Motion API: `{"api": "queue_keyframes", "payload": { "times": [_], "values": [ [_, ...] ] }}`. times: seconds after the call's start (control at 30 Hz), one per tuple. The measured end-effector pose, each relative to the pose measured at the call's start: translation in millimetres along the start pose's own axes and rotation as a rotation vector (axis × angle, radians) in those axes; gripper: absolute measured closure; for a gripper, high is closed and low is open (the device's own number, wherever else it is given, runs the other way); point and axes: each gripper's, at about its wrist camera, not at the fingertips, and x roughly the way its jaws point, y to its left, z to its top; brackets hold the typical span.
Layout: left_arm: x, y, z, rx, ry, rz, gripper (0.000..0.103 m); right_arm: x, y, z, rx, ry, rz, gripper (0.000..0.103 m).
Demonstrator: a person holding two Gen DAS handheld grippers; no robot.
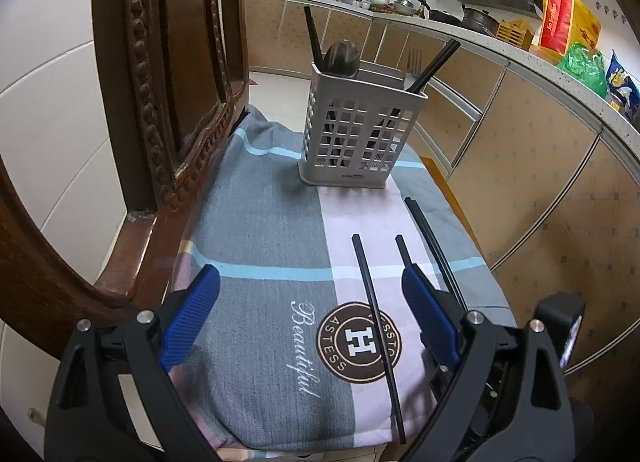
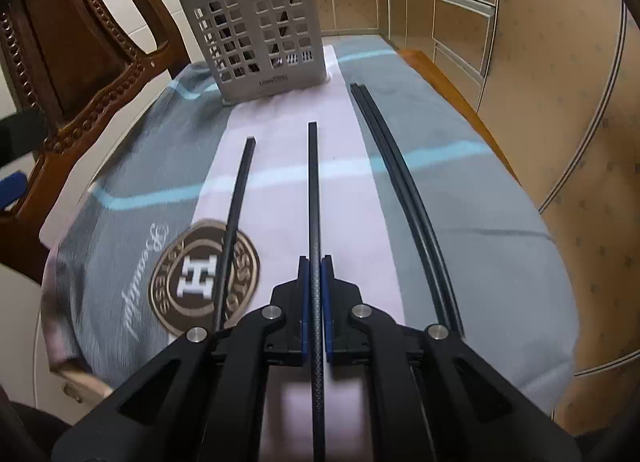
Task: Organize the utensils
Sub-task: 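Lower the left tool onto a black chopstick and close on it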
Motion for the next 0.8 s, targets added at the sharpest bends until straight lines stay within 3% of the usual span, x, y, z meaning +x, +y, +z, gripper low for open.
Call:
{"api": "queue_keyframes", "payload": {
  "times": [0.1, 0.3, 0.37, 0.43, 0.6, 0.8],
  "values": [
    [2.4, -4.0, -2.0, 0.011, 0.006, 0.001, 0.011, -1.2, -1.1, -1.6, -0.01, 0.007, 0.014, 0.095],
    [9.2, -9.9, -6.5, 0.034, 0.028, 0.013, 0.011, -2.9, 0.1, 5.0, -0.07, 0.024, 0.045, 0.077],
    [13.9, -12.0, -7.6, 0.04, 0.044, 0.016, 0.011, -1.5, -2.9, 7.8, -0.08, 0.027, 0.044, 0.077],
    [20.9, -13.6, -8.0, 0.045, 0.073, 0.018, 0.011, 2.1, -4.6, 11.3, -0.089, 0.043, 0.053, 0.077],
    [63.5, -31.2, -5.1, 0.073, 0.236, -0.015, 0.016, 12.7, -5.2, 22.5, -0.105, 0.087, 0.087, 0.077],
    [109.8, -52.6, 12.1, 0.098, 0.306, 0.018, 0.024, 28.3, -8.1, 43.8, -0.109, 0.097, 0.094, 0.077]
  ]
}}
